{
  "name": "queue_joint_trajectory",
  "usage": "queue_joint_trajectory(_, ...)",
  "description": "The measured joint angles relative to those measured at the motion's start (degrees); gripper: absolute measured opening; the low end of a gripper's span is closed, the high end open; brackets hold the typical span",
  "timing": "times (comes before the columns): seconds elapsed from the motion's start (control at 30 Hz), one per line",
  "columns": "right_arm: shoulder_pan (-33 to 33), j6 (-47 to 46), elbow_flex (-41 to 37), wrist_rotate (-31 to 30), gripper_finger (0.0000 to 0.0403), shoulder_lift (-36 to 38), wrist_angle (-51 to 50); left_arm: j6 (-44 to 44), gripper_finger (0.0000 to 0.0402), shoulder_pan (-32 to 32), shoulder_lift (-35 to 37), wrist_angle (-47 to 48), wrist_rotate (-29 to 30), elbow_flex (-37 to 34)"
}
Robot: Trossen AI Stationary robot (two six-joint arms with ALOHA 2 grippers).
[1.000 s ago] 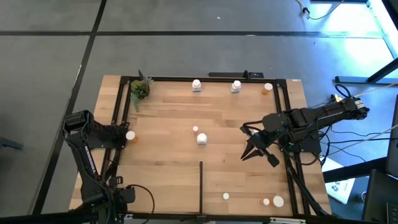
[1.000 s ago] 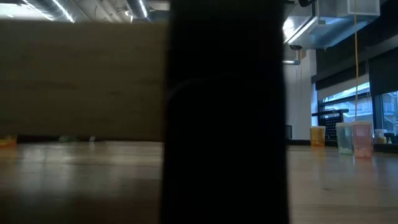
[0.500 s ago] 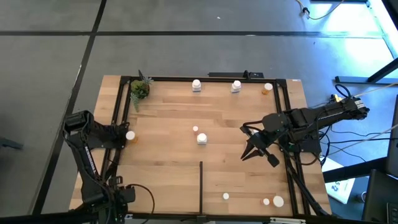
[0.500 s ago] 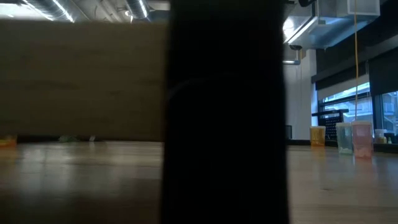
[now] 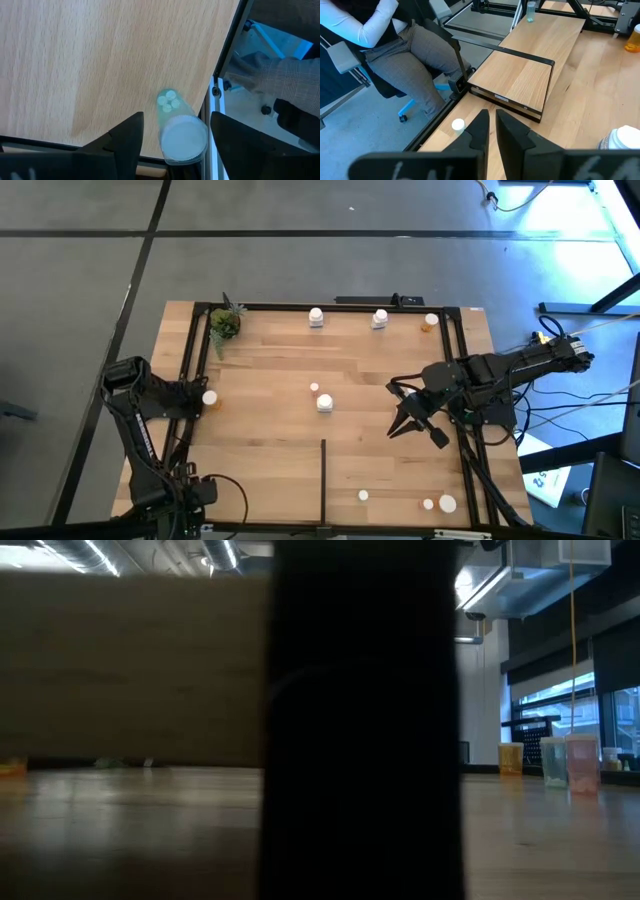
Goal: Pick and place medicine bottles onto shelf by color
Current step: Put the bottom white pill bottle on the shelf
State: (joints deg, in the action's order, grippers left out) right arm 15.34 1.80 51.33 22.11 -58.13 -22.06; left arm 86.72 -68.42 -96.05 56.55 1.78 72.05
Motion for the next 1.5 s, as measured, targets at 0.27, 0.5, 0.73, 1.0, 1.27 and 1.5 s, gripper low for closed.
queue_joint_trajectory(0.27, 0.0, 0.0, 0.0, 0.0, 0.0036, 0.0, 0.0, 0.1, 0.0225, 0.0, 0.1, 3.1, 0.0, 2.2)
queue_joint_trajectory(0.5, 0.0, 0.0, 0.0, 0.0, 0.0036, 0.0, 0.0, -0.1, 0.0225, 0.0, 0.1, 9.6, 0.6, 6.8)
queue_joint_trajectory(0.73, 0.0, 0.0, 0.0, 0.0, 0.0036, 0.0, 0.0, -0.3, 0.0225, 1.7, 0.1, 19.2, 1.8, 12.9)
queue_joint_trajectory(1.0, 0.0, 0.0, 0.0, 0.0, 0.0036, 0.0, 0.0, -9.2, 0.0225, 9.8, 0.1, 30.0, 10.4, 17.0)
queue_joint_trajectory(1.27, 0.0, 0.3, 0.0, 0.0, 0.0036, 0.0, 0.0, -27.2, 0.0225, 24.9, 0.1, 33.4, 10.7, 17.1)
queue_joint_trajectory(1.5, -0.2, 3.0, 0.0, 0.0, 0.0036, 0.0, 0.0, -41.9, 0.0224, 38.7, 1.8, 33.4, 11.8, 17.1)
